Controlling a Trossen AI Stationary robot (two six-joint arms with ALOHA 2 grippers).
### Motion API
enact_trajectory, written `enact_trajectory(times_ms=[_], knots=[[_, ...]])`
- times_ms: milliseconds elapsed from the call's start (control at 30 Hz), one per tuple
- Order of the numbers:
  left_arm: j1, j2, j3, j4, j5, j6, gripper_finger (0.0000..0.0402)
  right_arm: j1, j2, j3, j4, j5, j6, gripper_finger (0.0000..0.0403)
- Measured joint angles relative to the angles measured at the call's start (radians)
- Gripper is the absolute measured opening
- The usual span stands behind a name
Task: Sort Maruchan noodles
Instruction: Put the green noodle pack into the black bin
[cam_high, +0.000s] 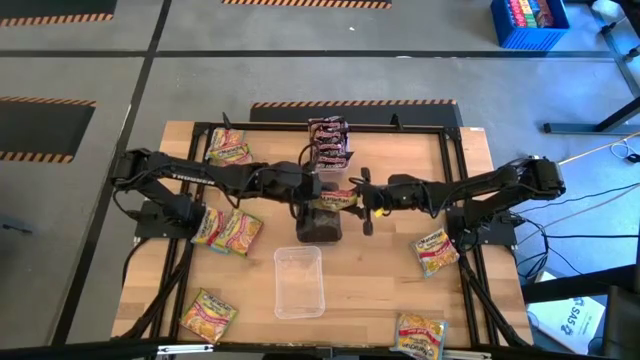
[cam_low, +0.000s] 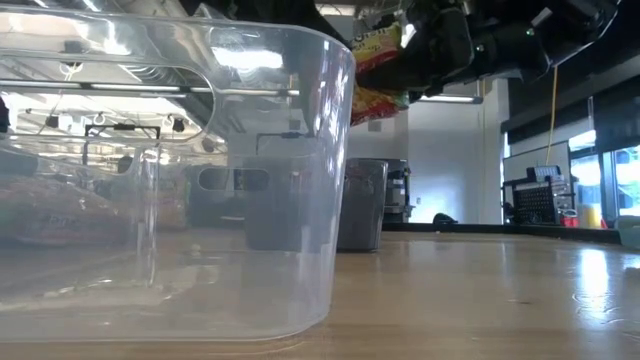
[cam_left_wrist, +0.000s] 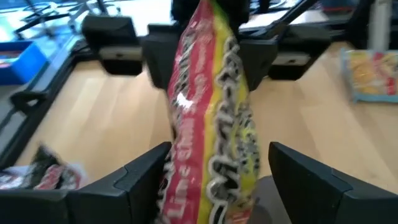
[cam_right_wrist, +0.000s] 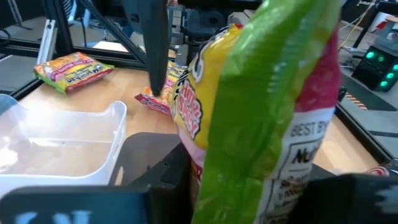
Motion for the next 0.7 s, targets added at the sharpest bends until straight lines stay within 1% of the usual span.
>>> enact_trajectory(times_ms=[100,233,333,467,600,700], knots=[[0.002,0.0,0.0,0.004,-0.03,0.005,0.0245,0.0,0.0,0.0,-0.002,0.0,0.001,0.0119],[0.01,0.0,0.0,0.009,0.03,0.004,0.0202,0.001,0.001,0.0,-0.004,-0.006,0.002,0.0119],[0.011,0.015,0.0,0.02,0.036,0.0,0.0168,0.0,0.001,0.0,0.0,-0.038,0.002,0.0119],[0.011,0.016,0.0,0.031,0.053,-0.008,0.0132,0.001,0.001,0.0,0.007,-0.047,0.003,0.0119],[0.011,0.015,0.0,0.032,0.053,-0.003,0.0115,0.001,0.001,0.0,0.012,-0.053,0.005,0.0122],[0.011,0.015,0.0,0.032,0.04,0.003,0.0114,0.001,0.001,0.0,0.007,-0.046,0.023,0.0144]])
